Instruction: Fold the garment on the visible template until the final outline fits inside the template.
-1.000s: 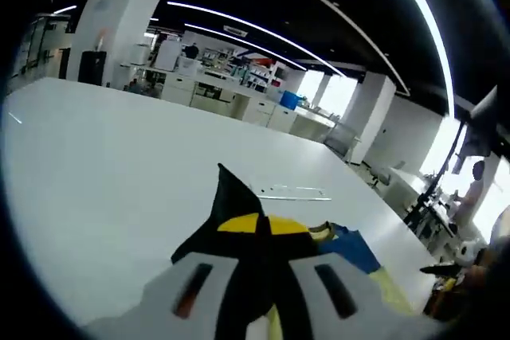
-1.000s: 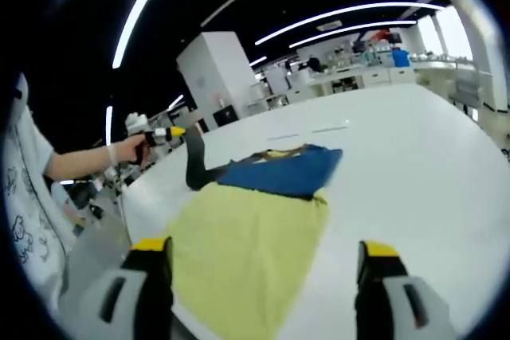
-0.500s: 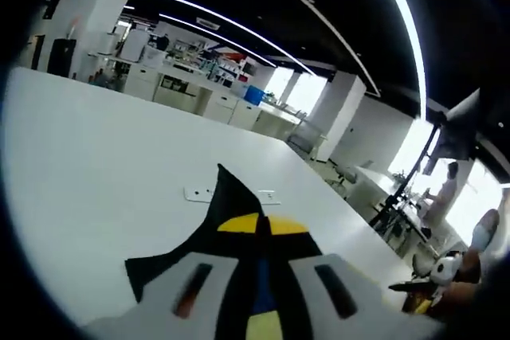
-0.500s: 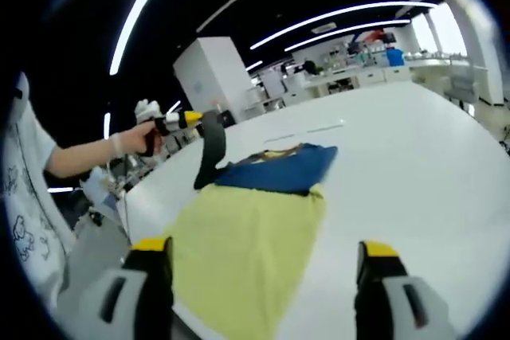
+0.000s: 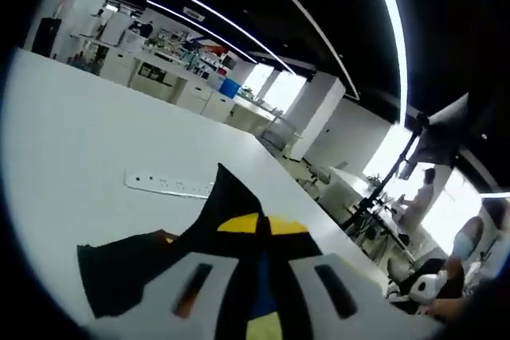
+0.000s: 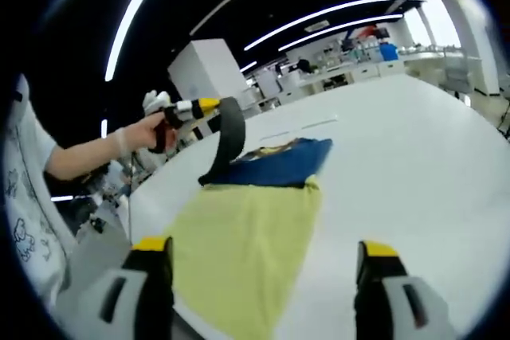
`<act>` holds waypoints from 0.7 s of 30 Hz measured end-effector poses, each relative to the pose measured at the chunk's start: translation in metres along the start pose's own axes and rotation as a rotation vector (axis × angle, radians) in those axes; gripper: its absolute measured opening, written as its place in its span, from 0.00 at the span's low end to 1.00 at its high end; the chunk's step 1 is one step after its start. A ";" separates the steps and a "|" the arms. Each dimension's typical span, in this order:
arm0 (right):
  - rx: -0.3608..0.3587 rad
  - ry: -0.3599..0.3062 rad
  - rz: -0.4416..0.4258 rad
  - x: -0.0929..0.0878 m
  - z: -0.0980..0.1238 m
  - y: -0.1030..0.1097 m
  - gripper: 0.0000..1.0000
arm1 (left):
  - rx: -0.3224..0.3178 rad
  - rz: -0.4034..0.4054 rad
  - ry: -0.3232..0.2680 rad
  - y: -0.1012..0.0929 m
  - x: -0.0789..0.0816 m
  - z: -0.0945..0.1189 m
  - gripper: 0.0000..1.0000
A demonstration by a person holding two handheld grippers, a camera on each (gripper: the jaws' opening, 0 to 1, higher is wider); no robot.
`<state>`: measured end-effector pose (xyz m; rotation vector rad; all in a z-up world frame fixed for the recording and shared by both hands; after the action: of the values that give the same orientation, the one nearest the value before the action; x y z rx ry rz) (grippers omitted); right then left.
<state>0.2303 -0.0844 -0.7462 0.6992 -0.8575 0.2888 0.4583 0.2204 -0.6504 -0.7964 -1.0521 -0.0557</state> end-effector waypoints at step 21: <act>-0.034 -0.012 -0.074 -0.017 0.011 -0.010 0.96 | -0.081 0.060 0.244 -0.027 -0.116 -0.083 0.00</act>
<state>0.2184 -0.0980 -0.7586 0.7002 -0.8441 0.2035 0.4498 0.1133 -0.7480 -0.8702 -0.7988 -0.1416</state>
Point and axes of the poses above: the point that each gripper's makers call its tool centre point, and the gripper's own axes: z roughly backward along the fingers, y roughly to its left, x roughly out of its top, the point moved 7 cm from there along z, roughly backward along the fingers, and after that the axes turned 4 degrees about y, right-handed, at the moved point
